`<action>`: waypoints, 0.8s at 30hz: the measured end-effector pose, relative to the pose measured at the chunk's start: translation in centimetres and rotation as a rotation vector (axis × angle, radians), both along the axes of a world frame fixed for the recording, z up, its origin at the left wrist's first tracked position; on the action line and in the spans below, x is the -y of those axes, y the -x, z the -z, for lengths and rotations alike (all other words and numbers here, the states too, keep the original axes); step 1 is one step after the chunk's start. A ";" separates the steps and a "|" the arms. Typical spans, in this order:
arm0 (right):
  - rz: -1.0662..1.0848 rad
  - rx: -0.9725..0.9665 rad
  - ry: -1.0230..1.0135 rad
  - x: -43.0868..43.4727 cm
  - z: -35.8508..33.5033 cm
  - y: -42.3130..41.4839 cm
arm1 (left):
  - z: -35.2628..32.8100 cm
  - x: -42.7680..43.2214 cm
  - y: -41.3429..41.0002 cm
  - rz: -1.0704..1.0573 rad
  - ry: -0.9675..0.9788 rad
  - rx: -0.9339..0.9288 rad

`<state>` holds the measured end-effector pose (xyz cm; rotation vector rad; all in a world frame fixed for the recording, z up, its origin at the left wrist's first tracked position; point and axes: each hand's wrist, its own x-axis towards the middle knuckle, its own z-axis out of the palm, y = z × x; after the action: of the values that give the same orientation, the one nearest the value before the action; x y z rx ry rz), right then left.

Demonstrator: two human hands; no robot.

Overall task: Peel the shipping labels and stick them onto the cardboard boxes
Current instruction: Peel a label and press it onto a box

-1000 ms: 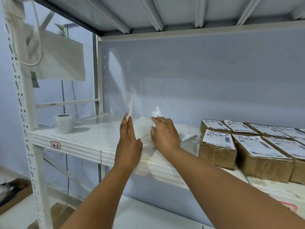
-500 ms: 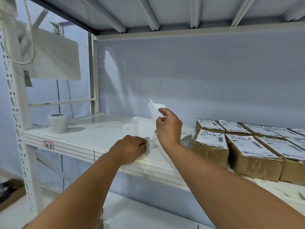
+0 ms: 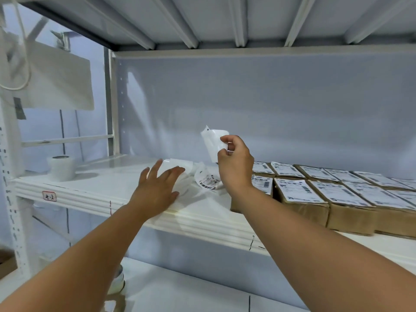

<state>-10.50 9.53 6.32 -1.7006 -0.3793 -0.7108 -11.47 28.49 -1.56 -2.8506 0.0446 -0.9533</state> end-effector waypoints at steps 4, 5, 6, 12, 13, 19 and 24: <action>-0.013 0.070 0.128 3.1 -0.9 1.2 | -2.3 4.7 0.5 0.265 0.298 0.340; -0.008 0.106 0.179 3.9 -1.0 1.5 | -3.6 6.6 0.8 0.333 0.552 0.339; 0.006 0.144 0.239 4.7 -1.0 1.8 | -4.9 8.7 1.2 0.376 0.793 0.293; 0.085 0.379 0.530 8.9 -0.9 3.9 | -9.8 16.7 2.8 0.652 1.763 0.108; 0.111 0.405 0.582 9.6 -1.0 4.2 | -10.1 17.4 3.0 0.708 1.865 0.072; 0.176 0.469 0.762 15.2 -0.8 5.6 | -10.4 21.0 3.5 0.932 2.019 -0.082; 0.158 0.342 0.749 20.0 -1.1 6.3 | -10.8 24.7 4.0 0.895 1.980 -0.087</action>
<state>-16.81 -10.47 7.40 -2.3295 -0.8333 -1.0663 -15.46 3.74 9.25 -4.8570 0.9603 -1.4600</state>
